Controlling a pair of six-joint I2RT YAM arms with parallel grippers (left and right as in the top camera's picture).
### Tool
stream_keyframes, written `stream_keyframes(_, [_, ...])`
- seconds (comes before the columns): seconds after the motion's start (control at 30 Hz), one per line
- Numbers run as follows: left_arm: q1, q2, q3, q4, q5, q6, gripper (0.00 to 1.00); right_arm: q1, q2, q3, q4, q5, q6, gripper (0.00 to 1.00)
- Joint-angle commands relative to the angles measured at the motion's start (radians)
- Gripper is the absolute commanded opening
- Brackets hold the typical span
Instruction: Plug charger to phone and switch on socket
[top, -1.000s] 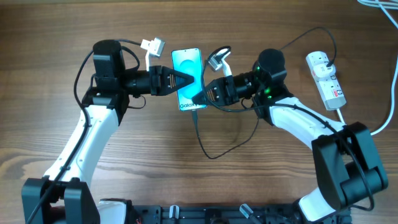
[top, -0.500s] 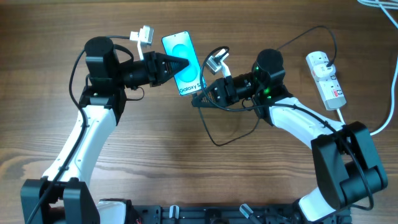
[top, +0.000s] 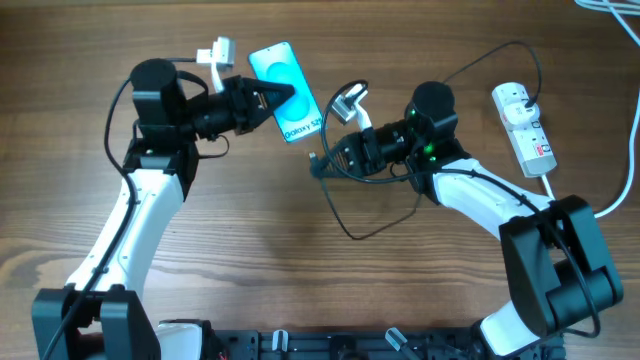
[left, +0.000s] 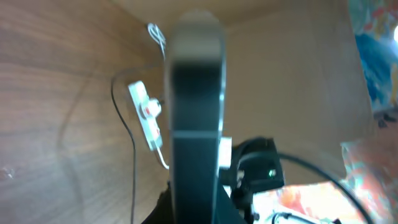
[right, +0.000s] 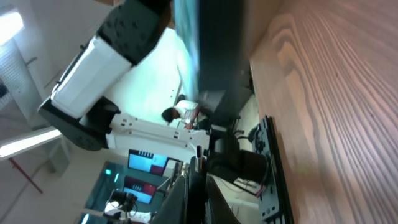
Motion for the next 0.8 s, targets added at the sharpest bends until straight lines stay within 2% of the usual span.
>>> stream_keyframes(0.0, [0.031,-0.022,0.019,0.044,-0.018,-0.042,0.04,0.002,0.017,-0.038,0.002,-0.012,-0.048,0.04])
stream_keyframes(0.07, [0.031,-0.022,0.019,0.028,-0.004,-0.061,0.04,-0.006,0.017,-0.040,0.002,-0.008,-0.073,0.04])
stream_keyframes(0.13, [0.030,-0.022,0.019,-0.051,-0.003,-0.088,0.04,-0.016,0.017,-0.040,-0.011,-0.005,-0.106,0.04])
stream_keyframes(0.2, [0.031,-0.022,0.019,-0.157,0.007,-0.097,0.04,-0.041,0.017,-0.048,-0.098,0.004,-0.196,0.04])
stream_keyframes(0.3, [0.029,-0.022,0.019,-0.164,0.113,-0.097,0.04,-0.083,0.018,-0.086,-0.230,0.082,-0.310,0.04])
stream_keyframes(0.43, [0.023,-0.022,0.019,-0.199,0.301,-0.197,0.04,-0.178,0.018,-0.125,-0.557,0.360,-0.578,0.04])
stream_keyframes(0.5, [0.006,-0.022,0.019,-0.254,0.319,-0.221,0.04,-0.206,0.018,-0.125,-0.671,0.502,-0.658,0.04])
stream_keyframes(0.67, [-0.093,-0.022,0.019,-0.391,0.298,-0.170,0.04,-0.222,0.018,-0.126,-0.745,0.732,-0.687,0.04])
stream_keyframes(0.77, [-0.149,-0.022,0.019,-0.485,0.296,-0.172,0.04,-0.222,0.018,-0.126,-0.802,0.940,-0.675,0.04])
